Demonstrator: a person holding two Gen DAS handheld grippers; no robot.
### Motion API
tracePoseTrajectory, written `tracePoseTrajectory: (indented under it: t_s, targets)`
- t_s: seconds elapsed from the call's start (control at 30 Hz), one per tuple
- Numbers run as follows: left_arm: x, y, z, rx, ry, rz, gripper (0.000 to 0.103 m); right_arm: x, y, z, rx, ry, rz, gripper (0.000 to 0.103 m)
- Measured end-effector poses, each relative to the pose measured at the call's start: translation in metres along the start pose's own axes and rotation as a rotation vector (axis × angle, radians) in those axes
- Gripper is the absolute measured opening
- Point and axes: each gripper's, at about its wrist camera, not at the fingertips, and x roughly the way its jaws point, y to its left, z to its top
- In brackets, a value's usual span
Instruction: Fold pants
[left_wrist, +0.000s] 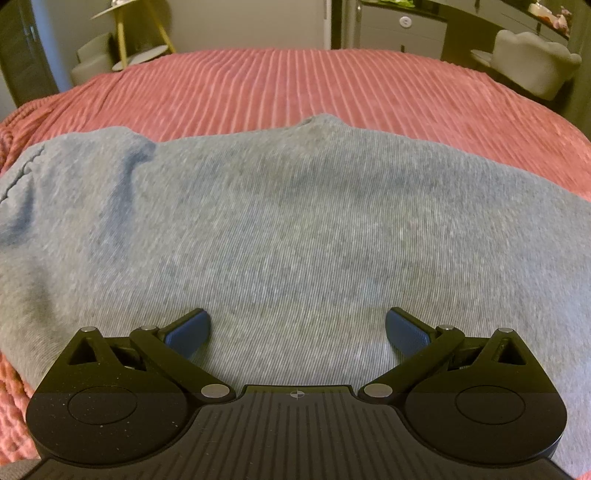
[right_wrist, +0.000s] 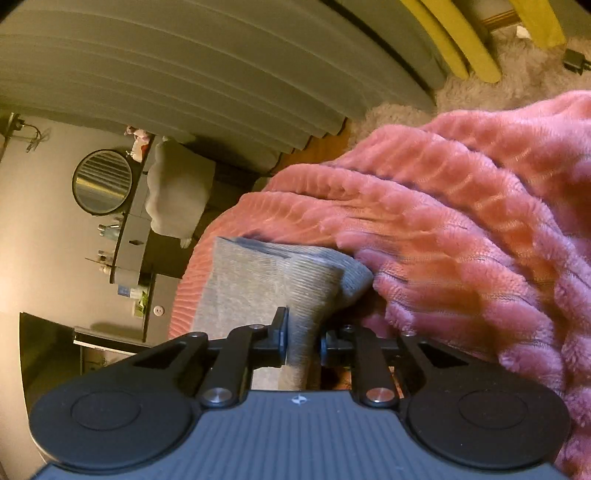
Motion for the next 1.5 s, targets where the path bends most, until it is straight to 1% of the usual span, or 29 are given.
tracePoseTrajectory:
  t_s: [0.13, 0.17, 0.23, 0.37, 0.4, 0.5, 0.57, 0.67, 0.7, 0.8, 0.83, 0.9, 0.97, 1.0, 1.07, 1.13, 1.2, 1.23, 1.27, 1.3, 1.33, 1.37, 1.4, 1.43, 1.47, 1.5]
  targets:
    - [0.0, 0.0, 0.0, 0.001, 0.0, 0.001, 0.103, 0.005, 0.002, -0.001, 0.008, -0.003, -0.001, 0.016]
    - [0.0, 0.0, 0.0, 0.0, 0.0, 0.0, 0.103, 0.006, 0.004, -0.001, 0.001, -0.001, -0.008, 0.013]
    - [0.0, 0.0, 0.001, -0.002, 0.002, 0.001, 0.103, 0.003, 0.011, -0.003, -0.033, -0.006, -0.009, 0.012]
    - [-0.001, 0.0, 0.001, -0.002, 0.002, 0.002, 0.103, -0.003, 0.021, -0.006, -0.062, -0.02, 0.02, 0.012]
    - [-0.001, 0.0, 0.001, -0.001, 0.002, 0.003, 0.103, -0.002, 0.021, -0.007, -0.065, -0.023, 0.004, 0.012]
    - [-0.001, 0.002, 0.003, -0.007, 0.004, -0.004, 0.103, 0.004, 0.017, -0.007, -0.076, -0.012, -0.091, 0.011]
    - [-0.003, 0.004, 0.003, -0.01, 0.003, -0.008, 0.103, 0.001, 0.017, -0.007, -0.051, -0.017, -0.081, 0.011]
    - [-0.007, 0.005, 0.003, -0.011, 0.0, -0.011, 0.103, -0.008, 0.026, -0.01, -0.061, -0.038, -0.051, 0.011]
    - [-0.008, 0.005, 0.003, -0.011, 0.0, -0.013, 0.103, -0.009, 0.03, -0.012, -0.078, -0.042, -0.059, 0.011]
    - [-0.012, 0.008, 0.004, -0.022, -0.005, -0.013, 0.103, -0.006, 0.04, -0.013, -0.116, -0.038, -0.154, 0.011]
    - [-0.015, 0.01, 0.004, -0.027, -0.012, -0.008, 0.103, -0.006, 0.043, -0.013, -0.115, -0.042, -0.16, 0.011]
    - [-0.027, 0.016, 0.004, -0.043, -0.046, -0.02, 0.103, -0.011, 0.061, -0.016, -0.158, -0.059, -0.157, 0.011]
    - [-0.042, 0.025, 0.005, -0.067, -0.09, -0.049, 0.103, -0.017, 0.093, -0.025, -0.285, -0.077, -0.156, 0.01]
    - [-0.048, 0.029, 0.005, -0.077, -0.107, -0.058, 0.103, -0.019, 0.114, -0.033, -0.37, -0.083, -0.154, 0.01]
    - [-0.061, 0.039, 0.005, -0.096, -0.146, -0.062, 0.103, -0.025, 0.162, -0.058, -0.558, -0.082, -0.116, 0.01]
    - [-0.071, 0.048, 0.004, -0.108, -0.181, -0.059, 0.103, -0.032, 0.212, -0.102, -0.779, -0.071, -0.062, 0.01]
    - [-0.082, 0.056, 0.002, -0.115, -0.217, -0.058, 0.103, -0.041, 0.258, -0.17, -1.043, -0.033, 0.024, 0.01]
    - [-0.087, 0.058, 0.001, -0.115, -0.23, -0.055, 0.103, -0.044, 0.272, -0.203, -1.142, 0.0, 0.074, 0.01]
    - [-0.09, 0.061, -0.001, -0.113, -0.235, -0.049, 0.103, -0.046, 0.282, -0.243, -1.251, 0.048, 0.126, 0.011]
    - [-0.092, 0.063, -0.002, -0.108, -0.242, -0.046, 0.103, -0.046, 0.286, -0.286, -1.359, 0.106, 0.174, 0.011]
    - [-0.094, 0.066, -0.005, -0.104, -0.248, -0.041, 0.103, -0.043, 0.286, -0.321, -1.446, 0.167, 0.204, 0.011]
    - [-0.092, 0.068, -0.006, -0.105, -0.243, -0.036, 0.103, -0.035, 0.279, -0.362, -1.547, 0.253, 0.224, 0.011]
    - [-0.09, 0.07, -0.009, -0.109, -0.228, -0.035, 0.103, -0.023, 0.268, -0.394, -1.618, 0.346, 0.213, 0.011]
    - [-0.086, 0.074, -0.012, -0.122, -0.203, -0.042, 0.103, -0.006, 0.25, -0.427, -1.672, 0.465, 0.163, 0.011]
    - [-0.083, 0.077, -0.015, -0.133, -0.182, -0.054, 0.103, 0.01, 0.234, -0.449, -1.707, 0.561, 0.1, 0.013]
    - [-0.08, 0.08, -0.017, -0.143, -0.164, -0.07, 0.103, 0.014, 0.225, -0.466, -1.781, 0.549, 0.06, 0.013]
